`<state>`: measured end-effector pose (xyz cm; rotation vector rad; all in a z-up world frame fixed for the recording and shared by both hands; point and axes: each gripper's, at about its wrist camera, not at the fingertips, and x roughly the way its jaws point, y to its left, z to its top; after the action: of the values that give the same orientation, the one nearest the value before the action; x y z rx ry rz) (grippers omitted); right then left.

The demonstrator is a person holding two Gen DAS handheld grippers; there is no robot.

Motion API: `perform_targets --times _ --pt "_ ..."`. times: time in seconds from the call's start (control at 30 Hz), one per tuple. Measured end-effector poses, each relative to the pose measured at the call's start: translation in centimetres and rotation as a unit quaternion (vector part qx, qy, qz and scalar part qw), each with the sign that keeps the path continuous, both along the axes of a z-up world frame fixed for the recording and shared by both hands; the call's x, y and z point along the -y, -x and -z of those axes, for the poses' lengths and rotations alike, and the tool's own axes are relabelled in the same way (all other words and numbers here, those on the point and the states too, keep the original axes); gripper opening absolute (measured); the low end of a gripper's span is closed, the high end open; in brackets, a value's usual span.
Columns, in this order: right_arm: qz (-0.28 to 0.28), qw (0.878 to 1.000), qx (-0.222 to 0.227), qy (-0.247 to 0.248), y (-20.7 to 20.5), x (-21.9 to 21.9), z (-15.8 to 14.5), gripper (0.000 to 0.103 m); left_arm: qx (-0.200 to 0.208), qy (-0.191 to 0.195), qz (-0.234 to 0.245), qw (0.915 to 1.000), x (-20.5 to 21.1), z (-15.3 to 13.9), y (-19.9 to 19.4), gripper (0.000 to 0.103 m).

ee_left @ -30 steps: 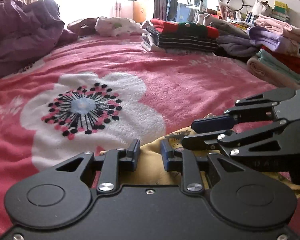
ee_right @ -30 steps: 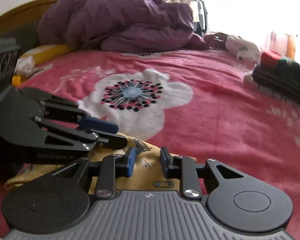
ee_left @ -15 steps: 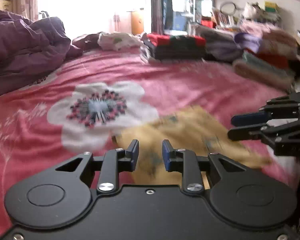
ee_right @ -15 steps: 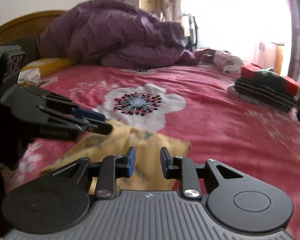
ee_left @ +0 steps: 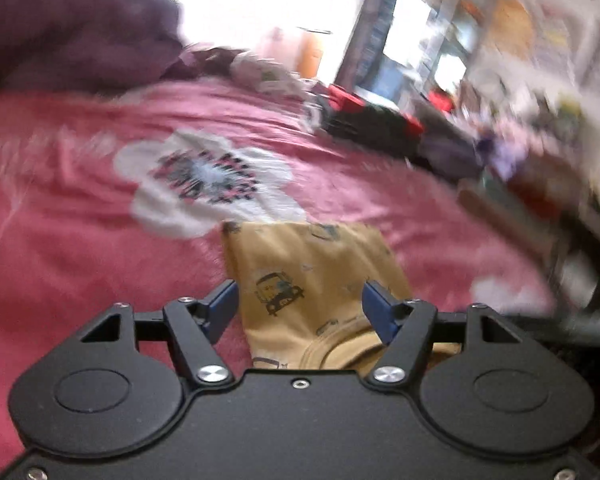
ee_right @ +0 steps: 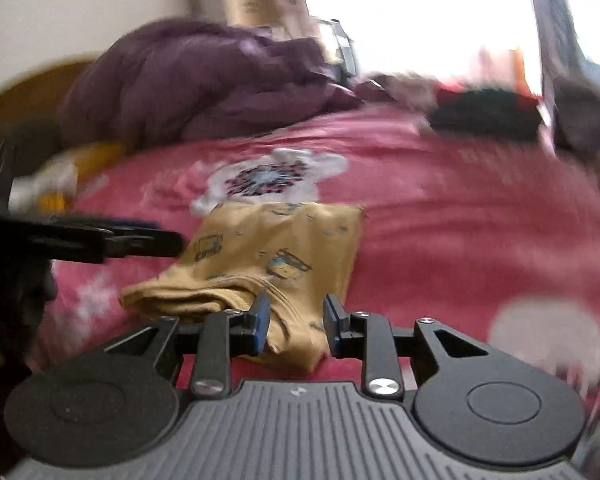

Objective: Fold clothes
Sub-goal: 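Grasp the folded yellow shirt edge with both grippers, then lift and carry the folded shirt with both grippers to the clothes stack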

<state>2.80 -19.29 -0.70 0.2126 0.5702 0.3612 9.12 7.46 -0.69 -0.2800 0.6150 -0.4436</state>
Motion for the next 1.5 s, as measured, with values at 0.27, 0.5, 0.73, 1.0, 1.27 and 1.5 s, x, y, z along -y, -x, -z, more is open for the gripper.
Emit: perform_targets --times 0.27,0.5,0.73,1.0,1.27,1.5 --pt "0.042 0.979 -0.095 -0.173 -1.7 2.9 2.9 0.045 -0.119 0.129 -0.030 0.9841 -2.5 3.0 -1.9 0.066" --pt "0.032 0.969 -0.123 -0.210 -6.2 2.7 4.8 0.040 -0.142 0.150 -0.014 0.9783 -0.8 4.8 -3.8 0.052" --pt "0.035 0.957 -0.128 -0.258 -8.5 2.8 5.9 0.029 -0.117 0.156 -0.012 0.9807 0.3 4.7 -5.3 0.028" --pt "0.064 0.933 -0.094 -0.341 -5.4 5.4 4.3 0.017 -0.101 0.203 0.001 0.9739 -0.2 2.9 -4.9 0.020" --pt "0.081 0.942 -0.106 -0.307 -4.7 5.7 5.7 0.047 -0.115 0.163 0.010 0.9798 0.2 4.2 -4.7 0.059" --pt "0.051 0.963 -0.092 -0.248 -5.1 3.3 5.6 0.020 -0.101 0.152 0.032 0.9827 1.6 3.3 -4.6 0.013"
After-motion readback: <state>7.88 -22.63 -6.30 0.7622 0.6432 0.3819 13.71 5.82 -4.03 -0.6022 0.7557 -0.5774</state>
